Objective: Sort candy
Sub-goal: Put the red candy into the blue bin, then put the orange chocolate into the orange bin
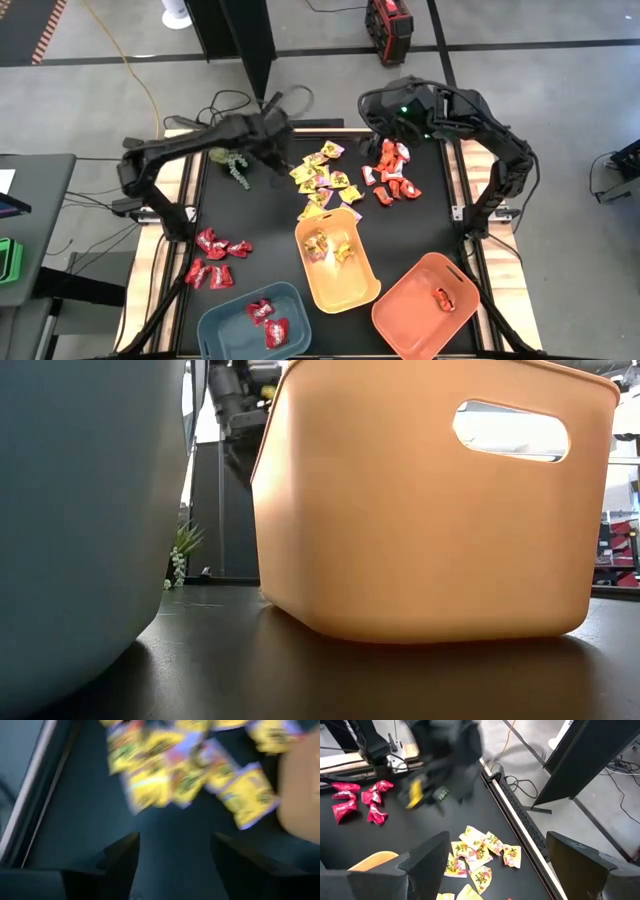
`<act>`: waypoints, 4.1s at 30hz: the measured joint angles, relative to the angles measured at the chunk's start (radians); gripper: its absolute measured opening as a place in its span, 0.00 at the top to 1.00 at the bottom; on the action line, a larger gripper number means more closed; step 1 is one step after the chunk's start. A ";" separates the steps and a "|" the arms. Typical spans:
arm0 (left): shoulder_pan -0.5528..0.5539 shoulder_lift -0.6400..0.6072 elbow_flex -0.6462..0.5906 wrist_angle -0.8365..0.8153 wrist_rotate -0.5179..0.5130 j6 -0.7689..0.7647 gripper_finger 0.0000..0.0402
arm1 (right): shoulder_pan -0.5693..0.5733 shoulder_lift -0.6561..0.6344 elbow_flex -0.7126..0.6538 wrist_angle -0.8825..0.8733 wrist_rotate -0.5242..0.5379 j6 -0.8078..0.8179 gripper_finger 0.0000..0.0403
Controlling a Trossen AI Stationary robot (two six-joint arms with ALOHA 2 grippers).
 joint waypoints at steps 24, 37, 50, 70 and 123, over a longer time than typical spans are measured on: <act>-0.337 -0.495 -0.632 -0.154 0.067 -0.341 0.44 | 0.052 0.000 0.000 -0.059 0.000 -0.071 0.14; -0.565 -0.486 -0.763 0.102 0.157 -0.370 0.48 | 0.052 0.000 0.000 -0.059 0.000 -0.059 0.14; -0.644 -0.449 -0.806 0.166 0.023 -0.451 0.26 | 0.053 0.000 0.000 -0.055 0.000 -0.052 0.14; -0.653 -0.212 -0.799 0.175 0.013 -0.517 0.65 | 0.053 0.000 0.000 -0.053 0.001 -0.053 0.14; -1.211 -0.297 -0.503 0.478 0.035 -0.711 0.39 | 0.082 0.000 0.000 0.000 0.001 0.030 0.14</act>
